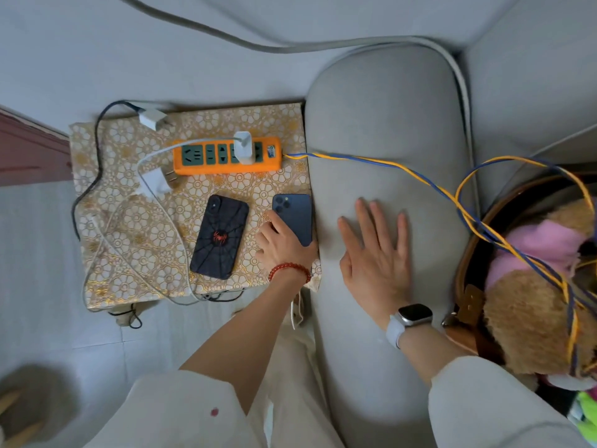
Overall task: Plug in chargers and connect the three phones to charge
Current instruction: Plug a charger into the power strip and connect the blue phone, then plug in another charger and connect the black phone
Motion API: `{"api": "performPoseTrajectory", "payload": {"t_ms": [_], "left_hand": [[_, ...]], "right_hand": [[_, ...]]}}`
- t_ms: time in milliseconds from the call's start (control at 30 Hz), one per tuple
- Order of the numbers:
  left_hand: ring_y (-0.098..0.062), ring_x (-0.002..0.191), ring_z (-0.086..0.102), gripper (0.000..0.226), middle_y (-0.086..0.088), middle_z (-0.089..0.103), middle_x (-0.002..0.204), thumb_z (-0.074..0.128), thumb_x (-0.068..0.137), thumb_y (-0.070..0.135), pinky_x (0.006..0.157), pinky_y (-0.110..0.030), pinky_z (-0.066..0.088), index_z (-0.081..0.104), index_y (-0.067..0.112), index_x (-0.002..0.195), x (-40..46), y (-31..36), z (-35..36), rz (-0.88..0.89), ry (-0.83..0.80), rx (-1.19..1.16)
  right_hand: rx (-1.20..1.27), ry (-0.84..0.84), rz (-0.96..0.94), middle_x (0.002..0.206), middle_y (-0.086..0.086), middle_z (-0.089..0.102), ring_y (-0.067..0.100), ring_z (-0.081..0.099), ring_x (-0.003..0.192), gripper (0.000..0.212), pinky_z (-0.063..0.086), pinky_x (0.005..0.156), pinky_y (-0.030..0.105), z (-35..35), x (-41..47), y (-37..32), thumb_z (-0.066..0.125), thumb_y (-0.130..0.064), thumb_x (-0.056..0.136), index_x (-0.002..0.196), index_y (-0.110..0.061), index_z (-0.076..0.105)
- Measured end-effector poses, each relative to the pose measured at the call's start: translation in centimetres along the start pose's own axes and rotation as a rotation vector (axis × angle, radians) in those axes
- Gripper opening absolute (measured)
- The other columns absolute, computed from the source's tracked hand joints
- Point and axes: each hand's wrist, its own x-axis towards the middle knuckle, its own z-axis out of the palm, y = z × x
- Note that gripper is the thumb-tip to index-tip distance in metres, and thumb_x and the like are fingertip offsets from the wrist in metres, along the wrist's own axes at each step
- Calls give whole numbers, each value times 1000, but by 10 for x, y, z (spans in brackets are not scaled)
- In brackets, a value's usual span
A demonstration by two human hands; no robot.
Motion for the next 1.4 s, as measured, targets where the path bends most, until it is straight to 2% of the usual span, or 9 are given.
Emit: {"api": "performPoseTrajectory", "payload": {"t_ms": [333,467,633,800,1000,1133,1200,1300,1400], "left_hand": [[-34,121,29,70,-17,27,133,65,80,24,95,-40,39,25,5,134,10,-1,0,-27,-87,-144],[-36,124,28,79,-18,22,136,62,81,26,101,-40,36,14,4,140,12,-3,-2,-14,-168,-112],[-35,126,35,67,-16,26,139,56,83,32,104,-42,36,27,8,138,22,-12,-27,20,-306,-159],[-37,108,54,38,-26,52,124,50,87,23,86,-36,45,56,0,116,23,-50,-79,61,-47,-287],[-27,100,56,23,-18,58,115,46,89,9,79,-27,39,56,2,108,53,-124,-151,17,265,-412],[-29,106,55,28,-17,57,120,43,89,8,87,-33,43,55,4,115,85,-155,-175,67,254,-371],[-30,110,54,31,-17,55,124,42,90,9,96,-39,44,54,4,118,96,-166,-180,89,224,-339],[-32,118,48,35,-18,50,130,43,90,9,102,-46,41,50,5,124,107,-176,-182,126,158,-294],[-36,125,39,43,-18,40,138,45,89,11,107,-47,34,43,8,132,116,-176,-179,197,65,-144]], "right_hand": [[15,37,24,147,11,36,26,20,137,52,3,112,52,2,2,-1,47,-21,75,126,-20,46],[3,55,25,146,11,39,27,22,136,51,6,112,53,3,2,-1,50,-19,73,125,-20,48],[67,41,71,142,11,43,30,25,135,46,7,110,58,-3,6,-12,42,-18,71,117,-20,53],[336,13,-3,128,19,54,28,35,123,43,27,104,64,-17,21,-60,54,-9,71,113,-11,55],[850,180,-122,127,17,55,30,47,121,41,39,103,51,-74,83,-136,33,-11,86,122,-3,49],[568,131,-297,137,12,49,29,39,132,46,18,111,57,-101,147,-185,28,-22,89,130,-9,43],[448,-56,-369,117,9,63,26,53,116,41,18,110,56,-101,163,-202,25,-26,93,126,-13,46],[400,-218,-455,53,-4,45,14,42,50,39,39,74,37,-88,158,-201,27,-28,95,74,-13,56],[81,-387,-651,55,-2,48,18,46,60,53,32,72,32,-79,137,-176,22,-38,94,60,-14,54]]}}
